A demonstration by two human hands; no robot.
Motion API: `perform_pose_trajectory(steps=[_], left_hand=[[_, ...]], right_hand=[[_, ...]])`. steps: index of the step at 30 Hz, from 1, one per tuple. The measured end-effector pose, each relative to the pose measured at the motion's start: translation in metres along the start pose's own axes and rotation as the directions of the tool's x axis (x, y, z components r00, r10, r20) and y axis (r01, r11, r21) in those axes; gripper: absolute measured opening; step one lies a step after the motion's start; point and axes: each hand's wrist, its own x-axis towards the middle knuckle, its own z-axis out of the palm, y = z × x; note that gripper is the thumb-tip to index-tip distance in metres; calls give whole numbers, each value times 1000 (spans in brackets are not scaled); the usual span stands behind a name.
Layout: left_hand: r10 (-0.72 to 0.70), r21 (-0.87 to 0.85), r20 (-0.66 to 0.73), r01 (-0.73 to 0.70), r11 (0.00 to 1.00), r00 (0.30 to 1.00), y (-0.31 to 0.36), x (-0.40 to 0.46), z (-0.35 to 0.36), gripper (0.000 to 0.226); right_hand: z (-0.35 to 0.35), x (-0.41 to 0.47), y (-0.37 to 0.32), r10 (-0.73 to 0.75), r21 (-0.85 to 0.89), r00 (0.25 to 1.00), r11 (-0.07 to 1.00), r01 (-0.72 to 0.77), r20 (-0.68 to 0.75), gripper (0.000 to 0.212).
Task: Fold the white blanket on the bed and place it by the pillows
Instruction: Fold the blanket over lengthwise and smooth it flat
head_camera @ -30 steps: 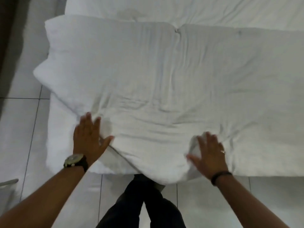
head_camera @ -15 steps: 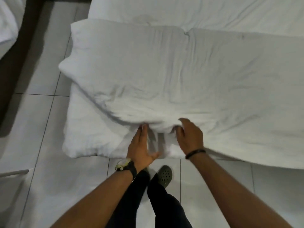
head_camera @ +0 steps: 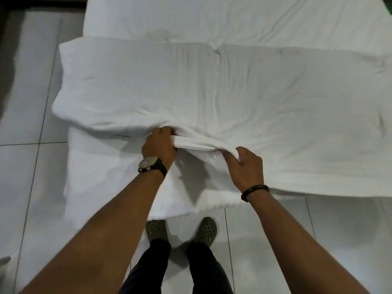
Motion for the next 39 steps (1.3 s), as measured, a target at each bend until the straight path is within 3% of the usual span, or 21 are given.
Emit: perform_pose_trajectory(steps=[2,4,7,9,12,15,18,20,21,22,23,25,27,29,31,33,35,36,37,38,39], left_hand=[[28,83,-35,-25,996,999,-23,5,-11,38],[97,192,-54,-85,978,994,-41,7,-28,40],[-17,228,-109,41,973,994,-79,5,-69,39],[-78,209,-156,110,972,985,-102,4,-101,30],[9,211,-335,66,975,942,-114,4,-148,23],[62,-54,-588,-115,992,806,-97,8,-182,21],[77,-349,-607,-353,868,791,-66,2,-200,19],[256,-185,-518,-399,898,816,-64,-10,-201,22],[357,-17,-360,-389,921,862,-74,-15,-201,32],[382,175,-116,-360,916,917,-93,-22,-198,46],[329,347,152,-362,865,932,-118,-31,-192,57],[205,510,491,-470,720,847,-164,-65,-175,56],[160,538,523,-470,700,837,-196,-95,-148,41],[98,532,424,-335,778,901,-198,-105,-133,27],[39,499,263,-171,850,964,-190,-112,-124,23],[46,448,203,-135,884,978,-204,-129,-106,24],[26,462,393,-222,858,919,-224,-159,-86,25],[-13,473,515,-272,838,857,-237,-175,-77,36],[-164,493,645,-242,835,746,-246,-187,-74,43],[-303,498,747,-197,844,592,-250,-197,-71,41],[-356,484,786,-147,862,505,-249,-202,-70,35]], right_hand=[[-2,2,-1,-19,-88,1000,996,16,-25,55],[2,4,-4,60,-105,995,992,-69,-80,57],[16,6,-17,119,-108,987,985,-131,-111,57],[22,5,-26,18,-185,996,982,-34,-85,54],[27,2,-39,-127,-287,991,951,110,-42,48],[27,0,-42,-152,-283,985,951,124,-79,47],[31,-9,-34,-157,-255,987,956,144,-30,54],[35,-20,-21,-131,-283,990,949,141,54,61],[39,-27,-13,-106,-323,988,936,138,115,63],[43,-35,-3,-77,-369,979,919,142,187,66],[47,-43,7,-62,-406,965,899,164,254,68],[59,-59,17,-100,-452,918,846,282,385,68],[73,-67,17,-133,-500,853,760,414,504,56],[85,-68,11,-157,-514,802,693,505,576,36],[90,-70,6,-266,-483,817,697,529,511,23],[90,-76,11,-351,-438,842,734,519,409,29],[95,-86,23,-273,-459,793,694,554,544,33],[97,-95,29,-146,-492,742,662,565,655,40],[99,-103,38,-3,-509,674,654,561,739,47],[100,-109,45,109,-517,619,672,531,778,53],[101,-115,51,145,-493,592,723,483,793,58]])
